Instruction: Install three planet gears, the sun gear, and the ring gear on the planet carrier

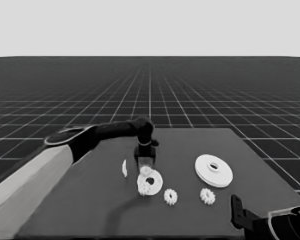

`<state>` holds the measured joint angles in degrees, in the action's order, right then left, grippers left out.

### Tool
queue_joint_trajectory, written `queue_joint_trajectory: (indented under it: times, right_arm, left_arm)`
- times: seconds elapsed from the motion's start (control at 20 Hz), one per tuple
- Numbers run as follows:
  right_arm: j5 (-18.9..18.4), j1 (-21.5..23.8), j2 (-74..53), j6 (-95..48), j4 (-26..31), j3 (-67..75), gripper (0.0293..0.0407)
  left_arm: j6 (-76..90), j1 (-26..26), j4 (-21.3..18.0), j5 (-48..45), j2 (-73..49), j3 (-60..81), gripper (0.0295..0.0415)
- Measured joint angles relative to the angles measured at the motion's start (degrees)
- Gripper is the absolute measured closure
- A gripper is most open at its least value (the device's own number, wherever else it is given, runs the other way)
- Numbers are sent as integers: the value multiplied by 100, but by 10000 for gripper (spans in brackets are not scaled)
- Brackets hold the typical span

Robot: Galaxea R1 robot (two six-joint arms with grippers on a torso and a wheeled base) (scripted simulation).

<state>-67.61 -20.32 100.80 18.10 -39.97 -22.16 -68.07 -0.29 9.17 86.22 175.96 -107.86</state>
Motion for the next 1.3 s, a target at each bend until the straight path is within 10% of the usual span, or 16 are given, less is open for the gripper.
queue_joint_trajectory:
  times: [0.3, 0.4, 0.55, 0.8, 0.85, 0.9, 1.3]
  right_arm:
    - [0, 0, 0, 0, 0, 0, 315]
    - [0, 0, 0, 0, 0, 0, 315]
    - [0, 0, 0, 0, 0, 0, 315]
    - [0, 0, 0, 0, 0, 0, 315]
    - [-2481, 1201, 1894, 2775, 501, -324, 307]
    - [-2739, 1688, 3901, 5431, 1588, -1369, 307]
    - [-2274, 1871, 5454, 7310, 2706, -4157, 315]
  left_arm:
    - [-13, -92, -95, 35, -6, 25, 326]
    - [5210, -1116, 524, -3071, -3745, 5018, 296]
    - [8083, -1769, 791, -4404, -6826, 7702, 323]
    - [8765, -1919, 855, -4722, -7494, 8345, 326]
    - [8786, -1924, 857, -4732, -7514, 8365, 326]
    - [8799, -1927, 858, -4738, -7525, 8376, 326]
    - [8817, -1932, 860, -4746, -7541, 8392, 326]
